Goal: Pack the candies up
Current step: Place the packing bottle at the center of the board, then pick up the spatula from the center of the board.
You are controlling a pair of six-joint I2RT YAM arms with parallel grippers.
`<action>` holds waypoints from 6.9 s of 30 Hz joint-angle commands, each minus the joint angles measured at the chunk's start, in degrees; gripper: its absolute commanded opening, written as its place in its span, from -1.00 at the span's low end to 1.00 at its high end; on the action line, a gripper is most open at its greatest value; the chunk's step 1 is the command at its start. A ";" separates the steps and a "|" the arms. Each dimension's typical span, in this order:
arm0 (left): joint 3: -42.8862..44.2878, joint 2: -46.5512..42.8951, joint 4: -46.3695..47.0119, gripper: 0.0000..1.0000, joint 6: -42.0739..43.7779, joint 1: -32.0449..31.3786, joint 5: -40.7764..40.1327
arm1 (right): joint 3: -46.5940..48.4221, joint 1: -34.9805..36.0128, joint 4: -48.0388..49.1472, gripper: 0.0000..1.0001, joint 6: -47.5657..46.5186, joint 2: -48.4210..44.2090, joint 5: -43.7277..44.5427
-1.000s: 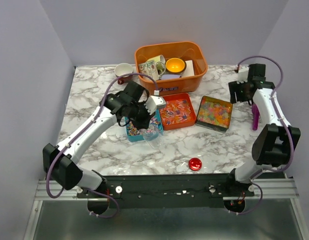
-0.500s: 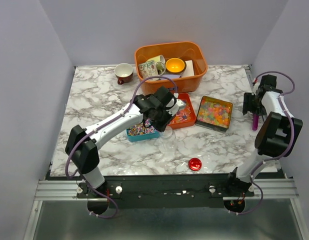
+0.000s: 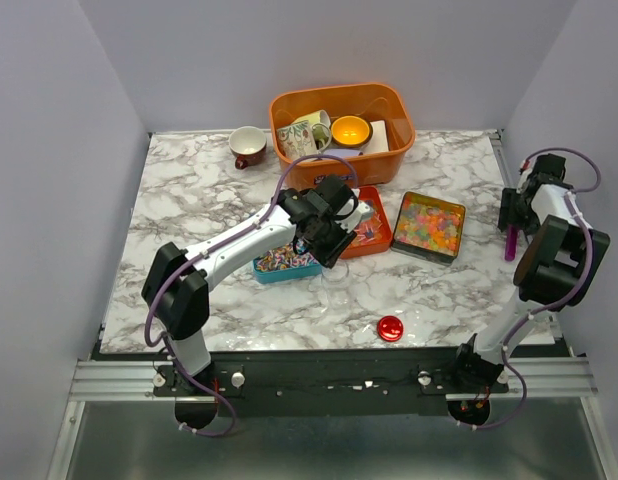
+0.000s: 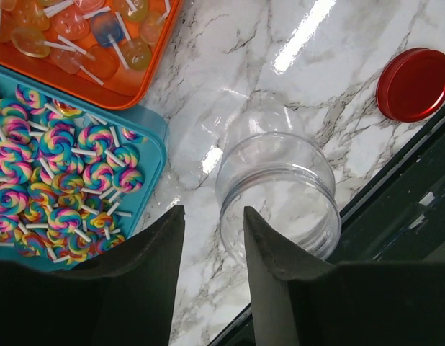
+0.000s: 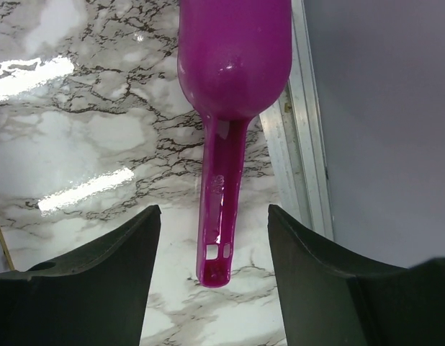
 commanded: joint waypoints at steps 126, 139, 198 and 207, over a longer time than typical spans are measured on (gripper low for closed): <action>-25.96 -24.93 37.09 0.28 95.08 21.18 46.71 | 9.48 40.92 -52.53 -0.99 -52.86 -8.79 -58.87; -22.01 -22.20 34.38 -0.29 94.90 19.43 48.11 | 11.32 41.72 -52.45 -0.99 -52.77 -6.41 -59.04; -1.53 -8.50 41.49 -1.00 -30.26 32.87 63.32 | -4.42 39.96 6.45 0.62 -54.26 -38.32 -59.21; 2.95 -5.77 27.09 -1.00 -16.30 33.22 60.07 | 0.25 40.57 1.17 0.61 -54.09 -36.91 -59.05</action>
